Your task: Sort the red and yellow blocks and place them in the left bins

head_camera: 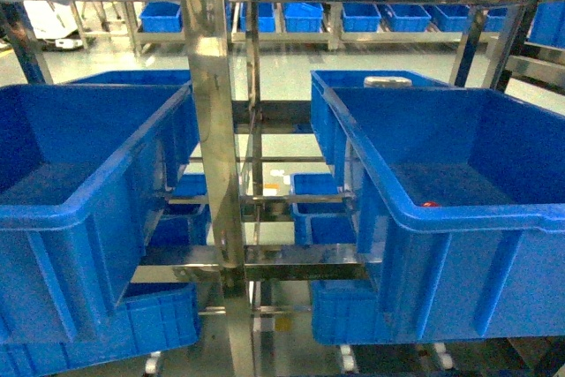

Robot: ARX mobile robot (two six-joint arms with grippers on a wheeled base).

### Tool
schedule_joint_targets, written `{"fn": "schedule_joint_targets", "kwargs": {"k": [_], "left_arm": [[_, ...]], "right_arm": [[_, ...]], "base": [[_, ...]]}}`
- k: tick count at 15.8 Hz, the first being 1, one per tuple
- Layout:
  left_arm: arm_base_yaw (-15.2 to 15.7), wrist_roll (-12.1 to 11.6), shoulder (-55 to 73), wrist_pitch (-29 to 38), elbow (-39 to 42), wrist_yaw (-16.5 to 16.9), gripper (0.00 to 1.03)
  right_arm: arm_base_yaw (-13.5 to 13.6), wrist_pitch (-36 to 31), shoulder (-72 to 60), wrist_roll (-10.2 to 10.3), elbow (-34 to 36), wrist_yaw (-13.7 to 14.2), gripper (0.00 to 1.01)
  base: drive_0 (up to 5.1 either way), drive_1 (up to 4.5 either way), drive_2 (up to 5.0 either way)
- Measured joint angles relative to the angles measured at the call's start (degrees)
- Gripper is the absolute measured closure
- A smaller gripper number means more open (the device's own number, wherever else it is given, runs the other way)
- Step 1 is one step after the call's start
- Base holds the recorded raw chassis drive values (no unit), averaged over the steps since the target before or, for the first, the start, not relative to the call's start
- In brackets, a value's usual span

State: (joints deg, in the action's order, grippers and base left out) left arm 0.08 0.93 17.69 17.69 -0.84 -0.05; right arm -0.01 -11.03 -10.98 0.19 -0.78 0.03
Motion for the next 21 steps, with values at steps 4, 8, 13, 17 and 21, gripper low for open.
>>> {"fn": "schedule_joint_targets", "kwargs": {"k": [4, 8, 13, 17, 21], "left_arm": [[0.0, 0.0, -4.17, -4.13, 0.0, -0.04, 1.01], [0.0, -0.02, -7.87, -8.07, 0.0, 0.0, 1.01], [-0.04, -0.13, -17.11, -18.05, -0.04, 0.02, 1.01], [-0.04, -0.13, -17.11, -18.03, -0.04, 0.0, 1.01], [-0.04, -0.13, -17.11, -17.94, -0.04, -0.02, 0.69]], "right_arm": [[0.0, 11.41, 10.16, 0.0, -0.02, -0.02, 0.99], [0.0, 11.34, 10.71, 0.0, -0.02, -0.07, 0.99], [0.0, 11.26, 10.71, 0.0, -0.02, -0.07, 0.99], [0.0, 11.26, 10.71, 0.0, -0.02, -0.04, 0.99], [0.0, 11.26, 10.71, -0.02, -0.02, -0.04, 0.6]], "base": [[0.0, 0.0, 0.0], [0.0, 0.0, 0.0], [0.0, 0.0, 0.0], [0.0, 0.0, 0.0], [0.0, 0.0, 0.0]]}}
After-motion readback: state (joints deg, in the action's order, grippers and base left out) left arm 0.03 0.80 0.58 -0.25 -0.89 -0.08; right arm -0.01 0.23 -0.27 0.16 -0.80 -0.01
